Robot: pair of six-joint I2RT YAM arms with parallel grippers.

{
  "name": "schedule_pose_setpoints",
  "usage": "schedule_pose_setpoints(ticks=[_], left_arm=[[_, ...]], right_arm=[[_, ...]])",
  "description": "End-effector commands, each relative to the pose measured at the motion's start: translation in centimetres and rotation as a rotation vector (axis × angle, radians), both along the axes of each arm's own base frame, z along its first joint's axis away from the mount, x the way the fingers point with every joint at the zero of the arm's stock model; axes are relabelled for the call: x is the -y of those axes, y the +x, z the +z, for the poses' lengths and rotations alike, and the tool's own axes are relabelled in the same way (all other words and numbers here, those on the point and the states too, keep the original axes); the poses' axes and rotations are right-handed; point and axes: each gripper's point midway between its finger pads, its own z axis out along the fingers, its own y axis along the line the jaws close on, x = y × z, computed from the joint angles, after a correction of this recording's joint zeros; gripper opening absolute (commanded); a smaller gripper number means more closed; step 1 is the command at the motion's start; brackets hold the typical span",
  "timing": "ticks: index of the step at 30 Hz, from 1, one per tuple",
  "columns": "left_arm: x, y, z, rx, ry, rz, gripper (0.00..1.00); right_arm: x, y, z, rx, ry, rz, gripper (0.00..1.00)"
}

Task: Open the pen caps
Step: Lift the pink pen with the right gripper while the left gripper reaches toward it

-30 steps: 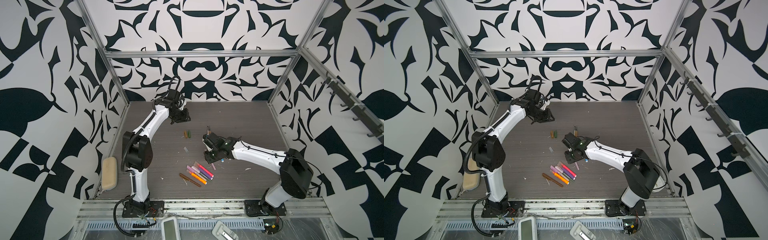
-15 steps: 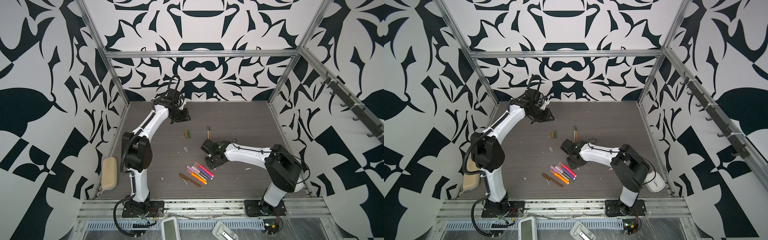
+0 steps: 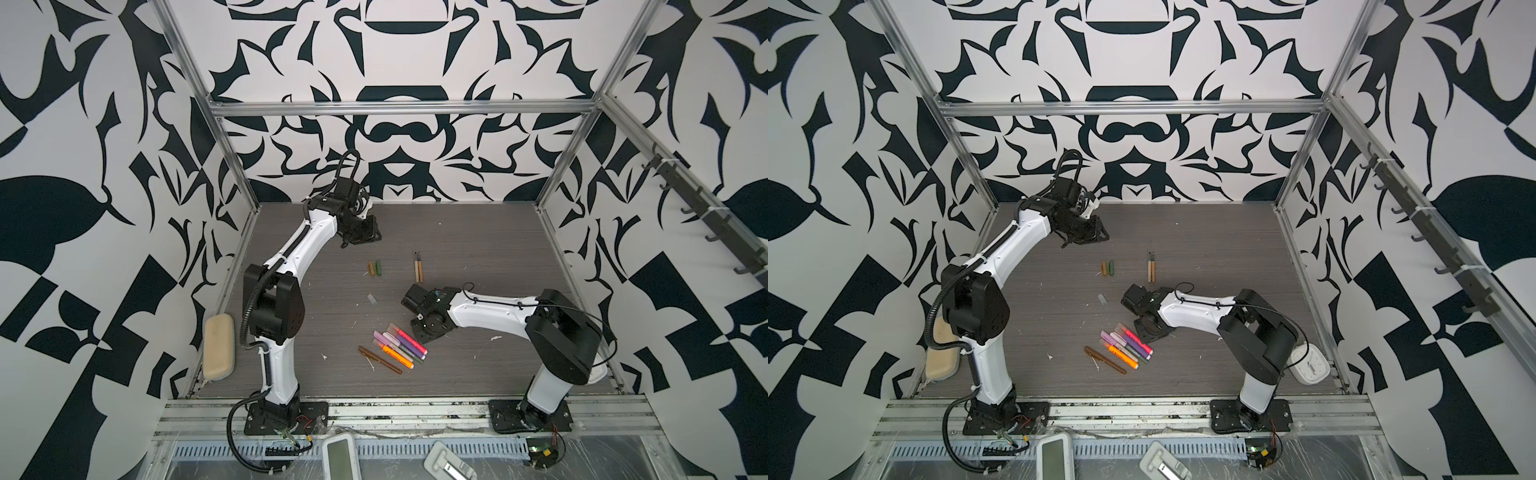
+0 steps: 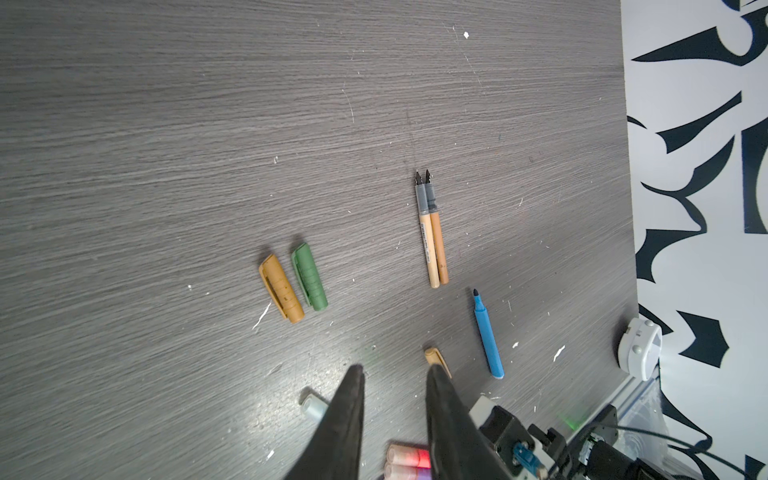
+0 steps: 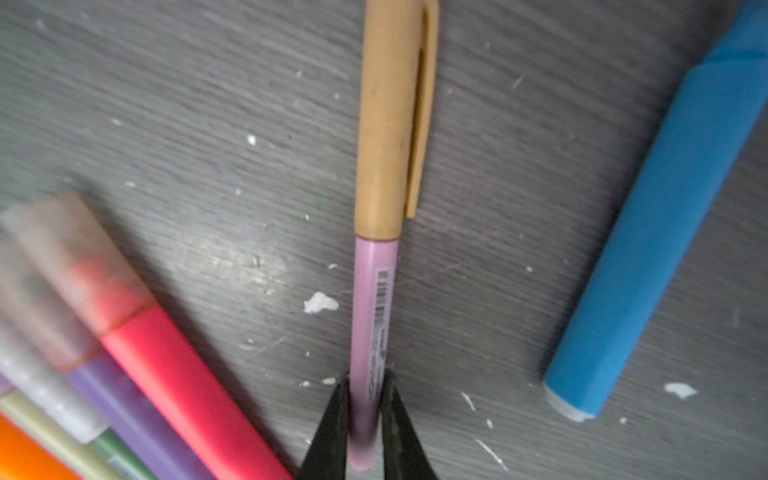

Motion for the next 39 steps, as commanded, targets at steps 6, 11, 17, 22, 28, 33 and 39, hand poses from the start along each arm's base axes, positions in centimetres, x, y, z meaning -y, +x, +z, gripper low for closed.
schedule_pose_setpoints(ticks=[6,11,17,22,28,33,39], left_arm=[[0.2,-1.4,5.8,0.245,-0.092,0.008,0.29],[0.7,-4.3,8.3,0.248,-0.245,0.045,0.33],[1.7,-8.8,5.4,0.033,-0.384,0.087,0.42],[4.3,-12.0,1.0,-0.102,-0.378,0.065,0.43],[6.3,-14.7,-3.2,-0.156,-0.289,0.036,0.43],[6.2,-15.5,-4.3,-0.178,-0.259,0.028,0.43],[5.9,-16.1,-4.5,-0.186,-0.246,0.022,0.43]], right_arm=[[0.7,-0.1,1.9,0.064,0.012,-0.023,0.00],[0.5,-0.7,5.7,0.155,0.149,-0.050,0.00],[-1.9,-2.5,7.8,0.142,0.420,-0.050,0.00],[-4.2,-3.5,9.0,0.100,0.468,0.028,0.00],[-5.7,-3.5,11.7,0.094,0.542,0.037,0.00],[-5.0,-3.4,12.4,0.113,0.530,0.012,0.00],[-4.3,-3.3,13.1,0.135,0.520,0.000,0.00]])
